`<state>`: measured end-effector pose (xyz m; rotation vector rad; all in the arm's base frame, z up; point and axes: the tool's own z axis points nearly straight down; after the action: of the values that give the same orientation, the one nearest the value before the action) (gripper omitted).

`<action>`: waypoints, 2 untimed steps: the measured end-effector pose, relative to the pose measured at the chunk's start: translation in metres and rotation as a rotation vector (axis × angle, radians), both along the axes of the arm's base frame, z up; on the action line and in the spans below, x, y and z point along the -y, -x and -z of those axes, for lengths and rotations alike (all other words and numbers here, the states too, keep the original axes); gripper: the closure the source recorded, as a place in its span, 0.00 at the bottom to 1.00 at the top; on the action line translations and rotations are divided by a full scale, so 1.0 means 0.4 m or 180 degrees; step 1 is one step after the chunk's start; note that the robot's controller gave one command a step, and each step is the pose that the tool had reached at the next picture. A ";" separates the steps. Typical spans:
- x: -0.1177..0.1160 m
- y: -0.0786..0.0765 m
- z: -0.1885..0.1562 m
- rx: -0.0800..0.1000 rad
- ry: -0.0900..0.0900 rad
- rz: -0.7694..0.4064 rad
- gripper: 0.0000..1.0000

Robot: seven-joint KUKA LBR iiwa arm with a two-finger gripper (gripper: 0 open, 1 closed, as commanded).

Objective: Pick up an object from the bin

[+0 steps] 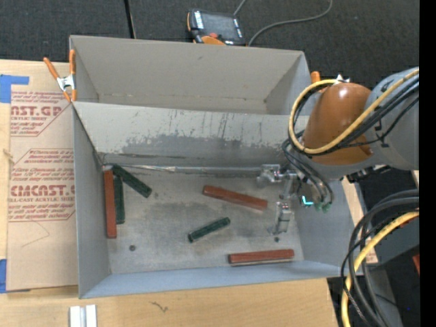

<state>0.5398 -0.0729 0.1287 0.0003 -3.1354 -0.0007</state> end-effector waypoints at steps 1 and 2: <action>0.057 -0.136 0.156 0.0030 0.0002 0.0107 0.00; 0.055 -0.135 0.146 0.0031 0.0004 0.0104 1.00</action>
Offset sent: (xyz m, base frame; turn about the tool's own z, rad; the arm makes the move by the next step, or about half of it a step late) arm 0.0529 -0.0232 -0.0587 0.0341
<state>0.5936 -0.0949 0.0703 -0.0510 -3.1446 0.0009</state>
